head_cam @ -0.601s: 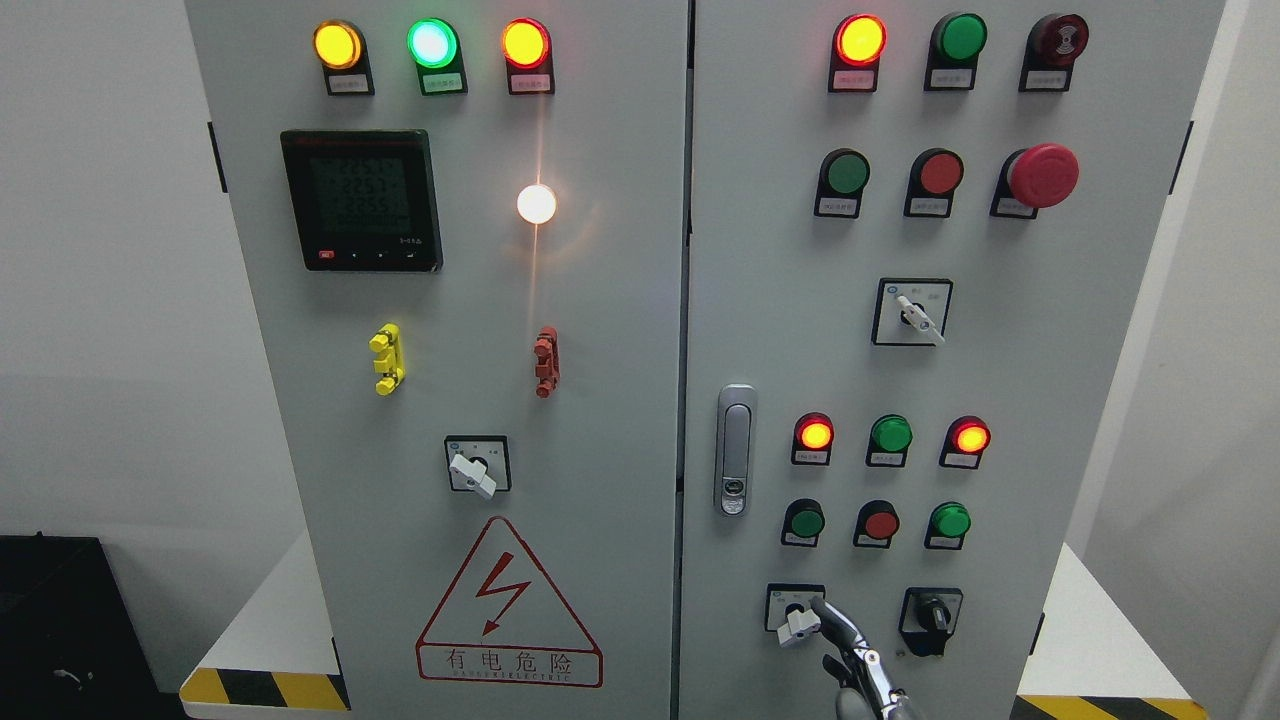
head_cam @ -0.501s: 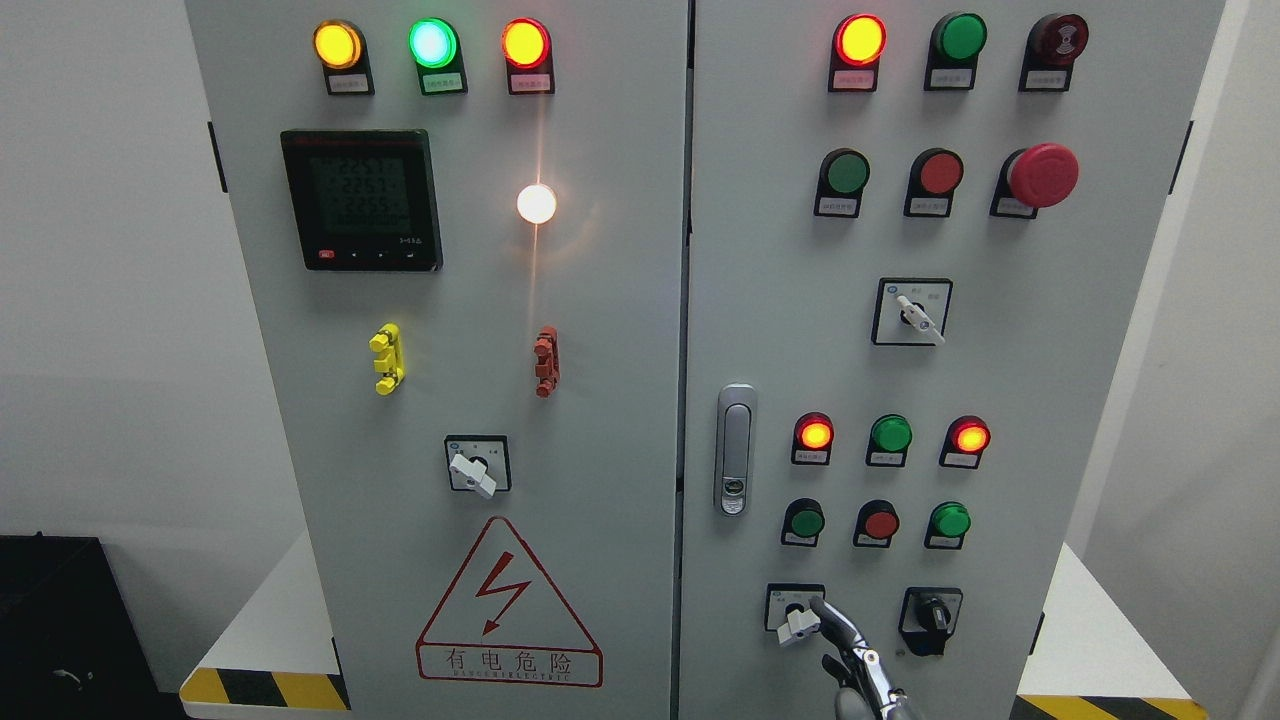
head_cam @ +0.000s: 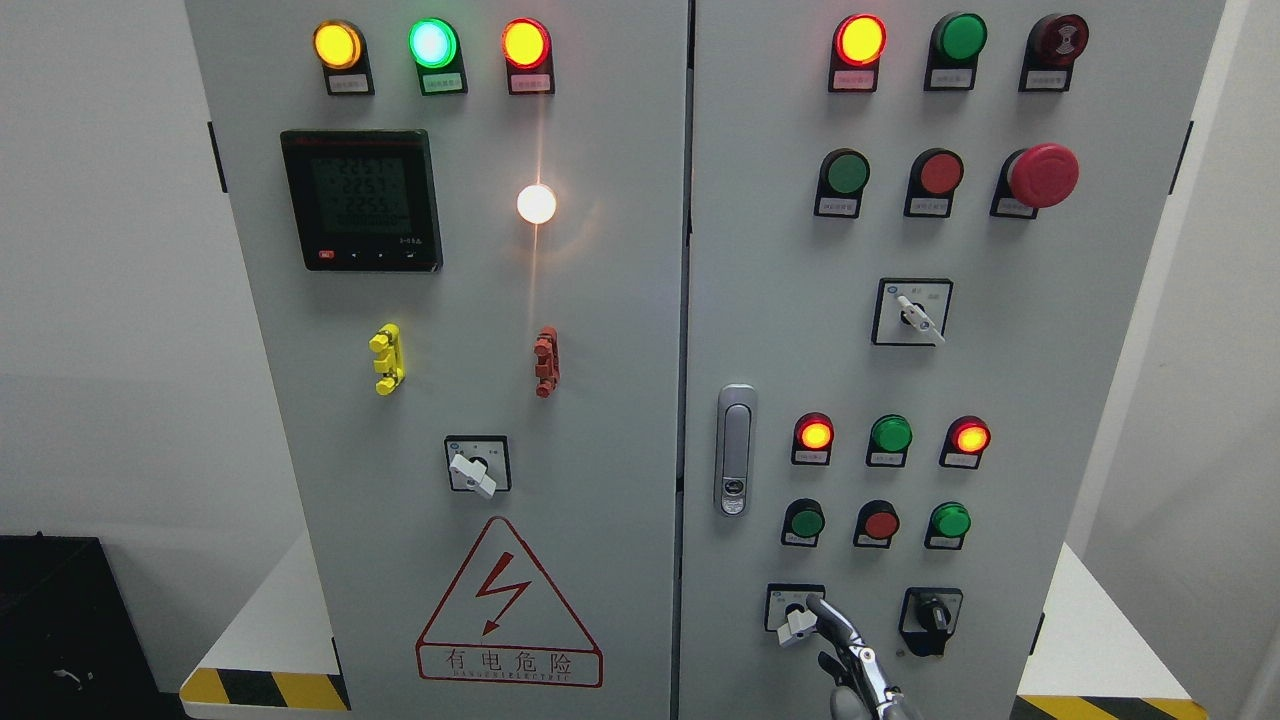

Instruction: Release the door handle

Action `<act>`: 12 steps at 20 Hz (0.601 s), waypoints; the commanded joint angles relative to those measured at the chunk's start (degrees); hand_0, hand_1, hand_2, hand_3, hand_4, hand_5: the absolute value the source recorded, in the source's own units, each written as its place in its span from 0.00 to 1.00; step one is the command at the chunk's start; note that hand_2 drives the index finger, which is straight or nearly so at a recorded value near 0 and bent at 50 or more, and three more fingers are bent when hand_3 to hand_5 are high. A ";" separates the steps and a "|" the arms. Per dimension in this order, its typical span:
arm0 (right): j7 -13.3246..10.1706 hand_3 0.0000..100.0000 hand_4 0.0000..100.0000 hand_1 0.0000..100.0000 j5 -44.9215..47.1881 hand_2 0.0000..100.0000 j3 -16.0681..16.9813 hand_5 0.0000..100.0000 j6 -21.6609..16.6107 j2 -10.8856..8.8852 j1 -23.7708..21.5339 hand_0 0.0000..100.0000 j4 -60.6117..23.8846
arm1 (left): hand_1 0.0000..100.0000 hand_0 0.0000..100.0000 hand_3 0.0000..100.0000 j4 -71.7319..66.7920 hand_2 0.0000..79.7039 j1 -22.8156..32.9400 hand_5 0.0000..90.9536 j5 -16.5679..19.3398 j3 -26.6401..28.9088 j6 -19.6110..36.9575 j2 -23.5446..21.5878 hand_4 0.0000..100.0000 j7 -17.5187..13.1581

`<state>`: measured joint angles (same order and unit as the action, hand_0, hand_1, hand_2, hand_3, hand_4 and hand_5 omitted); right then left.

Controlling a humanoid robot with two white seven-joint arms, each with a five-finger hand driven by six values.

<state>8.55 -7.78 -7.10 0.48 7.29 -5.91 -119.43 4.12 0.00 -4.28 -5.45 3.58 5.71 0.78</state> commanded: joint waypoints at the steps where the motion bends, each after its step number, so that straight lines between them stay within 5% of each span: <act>1: -0.02 0.19 0.22 0.01 -1.01 0.00 -0.37 0.20 -0.05 0.01 0.73 0.32 -0.10 | 0.56 0.12 0.00 0.01 0.00 0.97 0.00 0.06 0.00 0.02 0.00 0.00 0.01; 3: -0.02 0.49 0.55 0.12 -4.51 0.00 -0.37 0.47 0.04 0.01 1.08 0.36 -0.10 | 0.56 0.12 0.00 0.01 0.00 0.97 0.00 -0.03 0.00 0.02 0.00 0.00 0.01; 4: -0.02 0.53 0.60 0.13 -6.62 0.00 -0.37 0.54 0.13 0.09 1.08 0.38 -0.10 | 0.56 0.12 0.00 -0.08 0.00 0.97 0.00 0.06 0.00 0.02 0.00 0.00 0.01; 5: -0.02 0.67 0.74 0.18 -8.99 0.00 -0.37 0.75 0.13 0.09 1.17 0.41 -0.10 | 0.56 0.12 0.00 0.01 0.00 0.97 0.00 -0.03 0.00 0.02 0.00 0.00 0.01; 6: -0.02 0.74 0.82 0.21 -11.27 0.00 -0.37 0.84 0.13 0.09 1.43 0.44 -0.10 | 0.56 0.12 0.00 0.01 0.00 0.97 0.00 -0.03 0.00 0.02 0.00 0.00 0.01; 12: -0.19 0.90 0.92 0.27 -24.89 0.00 -0.37 0.93 -0.57 0.09 3.63 0.49 -0.01 | 0.56 0.12 0.00 0.01 0.00 0.97 0.00 0.06 0.00 0.02 0.00 0.00 0.01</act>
<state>8.48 -21.87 -7.32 0.46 7.34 -3.71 -119.48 4.12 0.00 -4.28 -5.45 3.58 5.71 0.78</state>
